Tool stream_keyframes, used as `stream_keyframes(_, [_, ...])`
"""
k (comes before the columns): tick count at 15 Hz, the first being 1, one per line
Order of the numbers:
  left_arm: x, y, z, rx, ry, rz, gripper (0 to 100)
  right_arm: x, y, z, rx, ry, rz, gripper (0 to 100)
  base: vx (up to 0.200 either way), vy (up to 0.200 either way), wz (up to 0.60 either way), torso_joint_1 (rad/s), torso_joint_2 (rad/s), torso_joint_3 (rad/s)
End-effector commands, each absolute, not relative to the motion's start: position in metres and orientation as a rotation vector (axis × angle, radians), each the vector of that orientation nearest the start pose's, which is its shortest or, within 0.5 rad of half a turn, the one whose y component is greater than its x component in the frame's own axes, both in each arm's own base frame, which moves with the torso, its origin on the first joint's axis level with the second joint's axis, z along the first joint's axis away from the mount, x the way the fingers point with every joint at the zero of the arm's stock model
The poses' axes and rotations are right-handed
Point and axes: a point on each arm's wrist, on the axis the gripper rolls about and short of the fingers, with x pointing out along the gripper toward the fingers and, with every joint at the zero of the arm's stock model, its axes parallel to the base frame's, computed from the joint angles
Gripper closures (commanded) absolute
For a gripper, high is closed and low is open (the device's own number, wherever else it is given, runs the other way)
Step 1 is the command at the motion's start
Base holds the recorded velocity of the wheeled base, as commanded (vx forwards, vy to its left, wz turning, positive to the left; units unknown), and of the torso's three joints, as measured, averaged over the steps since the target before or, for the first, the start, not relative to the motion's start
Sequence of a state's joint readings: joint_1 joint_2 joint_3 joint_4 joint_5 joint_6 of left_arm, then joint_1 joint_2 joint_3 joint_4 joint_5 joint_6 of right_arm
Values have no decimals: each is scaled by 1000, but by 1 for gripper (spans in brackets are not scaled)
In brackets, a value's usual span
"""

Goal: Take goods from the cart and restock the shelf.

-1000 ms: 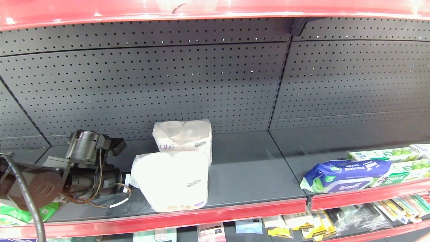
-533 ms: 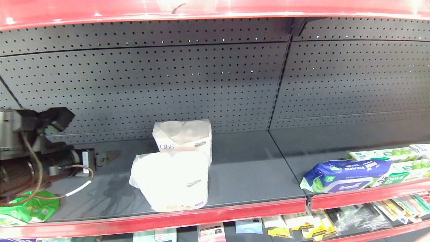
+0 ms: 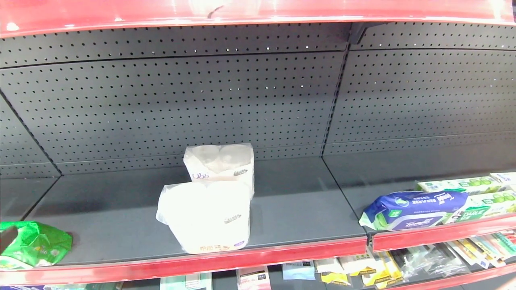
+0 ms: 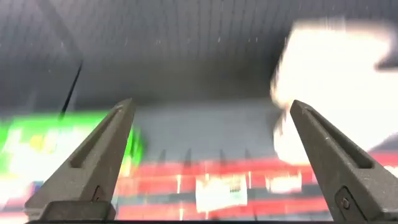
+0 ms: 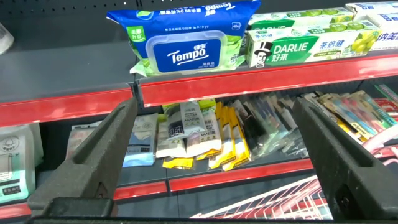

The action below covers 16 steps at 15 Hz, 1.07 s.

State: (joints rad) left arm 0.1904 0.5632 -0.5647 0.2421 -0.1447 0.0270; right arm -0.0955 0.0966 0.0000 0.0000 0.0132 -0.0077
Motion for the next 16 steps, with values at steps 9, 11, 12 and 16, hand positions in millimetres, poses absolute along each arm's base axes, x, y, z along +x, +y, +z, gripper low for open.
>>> stream_keyframes(9, [-69, -16, 107, -14, 296, 36, 0, -15, 2, 77, -4, 98, -81, 0, 0, 0, 0, 0, 0, 0])
stream_keyframes(11, [-59, -11, 99, -2, 280, 163, 0, -15, 2, 77, -4, 98, -81, 0, 0, 0, 0, 0, 0, 0])
stream_keyframes(12, [-50, -9, 98, 13, 210, 197, 0, -15, 2, 77, -5, 98, -81, 0, 0, 0, 0, 0, 0, 0])
stream_keyframes(16, [-44, -6, 91, 23, 195, 243, 0, -17, 0, 77, -11, 80, 14, 0, 0, 0, 450, -1, 2, 1])
